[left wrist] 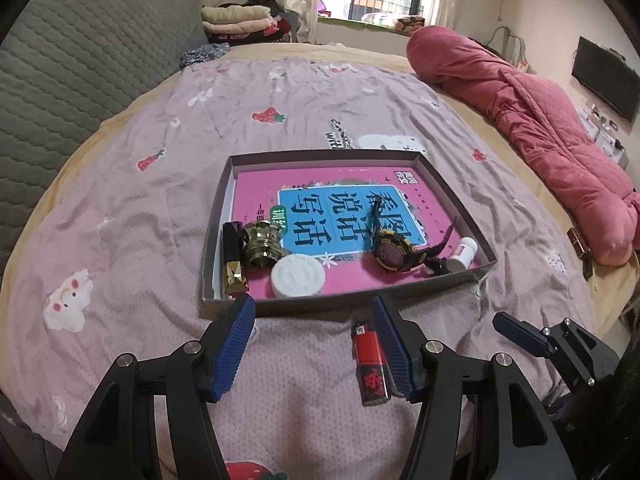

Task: Organize rigid objects
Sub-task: 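Withdraw both open grippers from the tray toward red lighter and white earbud case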

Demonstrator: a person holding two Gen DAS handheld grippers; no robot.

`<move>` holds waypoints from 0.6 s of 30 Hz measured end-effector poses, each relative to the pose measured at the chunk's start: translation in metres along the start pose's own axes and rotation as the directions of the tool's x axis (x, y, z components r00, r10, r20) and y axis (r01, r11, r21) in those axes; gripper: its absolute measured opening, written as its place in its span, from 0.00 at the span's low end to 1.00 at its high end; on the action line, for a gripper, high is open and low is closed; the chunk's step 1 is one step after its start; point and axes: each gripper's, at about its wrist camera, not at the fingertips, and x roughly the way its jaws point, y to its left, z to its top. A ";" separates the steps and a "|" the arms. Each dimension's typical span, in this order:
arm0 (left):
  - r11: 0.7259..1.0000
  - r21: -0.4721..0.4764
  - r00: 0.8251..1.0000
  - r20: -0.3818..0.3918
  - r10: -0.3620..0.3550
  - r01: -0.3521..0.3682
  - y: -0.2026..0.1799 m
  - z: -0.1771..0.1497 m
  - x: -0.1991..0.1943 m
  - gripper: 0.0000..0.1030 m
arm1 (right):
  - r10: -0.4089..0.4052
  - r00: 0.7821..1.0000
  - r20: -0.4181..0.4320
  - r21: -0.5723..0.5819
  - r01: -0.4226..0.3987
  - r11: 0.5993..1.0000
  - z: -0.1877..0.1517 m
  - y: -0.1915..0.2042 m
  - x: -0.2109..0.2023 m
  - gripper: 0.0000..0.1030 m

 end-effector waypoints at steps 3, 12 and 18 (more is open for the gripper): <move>1.000 0.000 1.000 -0.010 -0.004 0.004 0.000 -0.003 -0.001 0.61 | 0.001 1.000 -0.010 0.019 0.000 1.000 -0.002 -0.002 -0.001 0.47; 1.000 0.010 0.999 -0.047 -0.015 0.015 -0.003 -0.016 0.001 0.61 | 0.025 0.999 -0.041 0.073 -0.022 0.997 -0.011 -0.004 -0.006 0.47; 0.999 0.024 0.997 -0.072 -0.025 0.027 -0.006 -0.024 0.005 0.61 | 0.029 0.998 -0.064 0.058 -0.025 0.998 -0.017 0.000 -0.005 0.47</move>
